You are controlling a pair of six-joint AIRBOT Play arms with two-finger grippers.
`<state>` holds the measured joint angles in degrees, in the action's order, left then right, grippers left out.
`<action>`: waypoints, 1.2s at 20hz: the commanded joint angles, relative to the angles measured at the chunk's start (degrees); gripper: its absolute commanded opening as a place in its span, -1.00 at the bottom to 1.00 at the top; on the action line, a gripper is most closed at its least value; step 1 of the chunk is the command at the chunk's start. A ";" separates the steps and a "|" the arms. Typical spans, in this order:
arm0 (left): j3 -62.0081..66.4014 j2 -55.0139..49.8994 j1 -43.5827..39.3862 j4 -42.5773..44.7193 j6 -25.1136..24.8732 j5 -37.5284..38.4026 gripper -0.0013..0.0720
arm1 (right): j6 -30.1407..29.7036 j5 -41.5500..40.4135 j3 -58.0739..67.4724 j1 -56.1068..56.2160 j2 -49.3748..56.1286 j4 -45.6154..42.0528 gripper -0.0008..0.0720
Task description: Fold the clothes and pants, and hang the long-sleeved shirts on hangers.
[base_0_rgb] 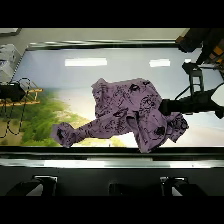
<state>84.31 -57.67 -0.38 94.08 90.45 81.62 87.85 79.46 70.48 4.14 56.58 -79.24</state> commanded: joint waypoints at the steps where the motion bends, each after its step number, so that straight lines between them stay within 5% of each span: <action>1: 0.07 0.02 0.00 0.00 0.00 0.00 0.98 | 0.02 -0.63 -0.02 0.00 0.02 0.07 0.84; 6: 0.07 0.02 0.00 0.00 0.04 -0.02 0.98 | 1.53 -1.18 -0.02 0.00 0.24 0.09 0.86; 12: 0.02 -0.22 -0.04 -3.04 6.27 -18.01 0.98 | 4.70 11.47 -4.28 0.00 0.20 0.66 0.78; 18: 0.00 -0.70 -0.07 -5.90 6.27 -23.15 0.98 | 6.47 6.49 -22.43 0.00 -7.69 6.82 0.74; 24: -7.50 -4.11 -3.30 -21.51 5.29 -18.91 0.98 | 6.49 -3.21 -34.62 0.11 -7.26 14.60 0.71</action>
<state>80.79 -60.10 -1.61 79.68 96.55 60.77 94.15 81.36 41.08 4.19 49.36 -69.28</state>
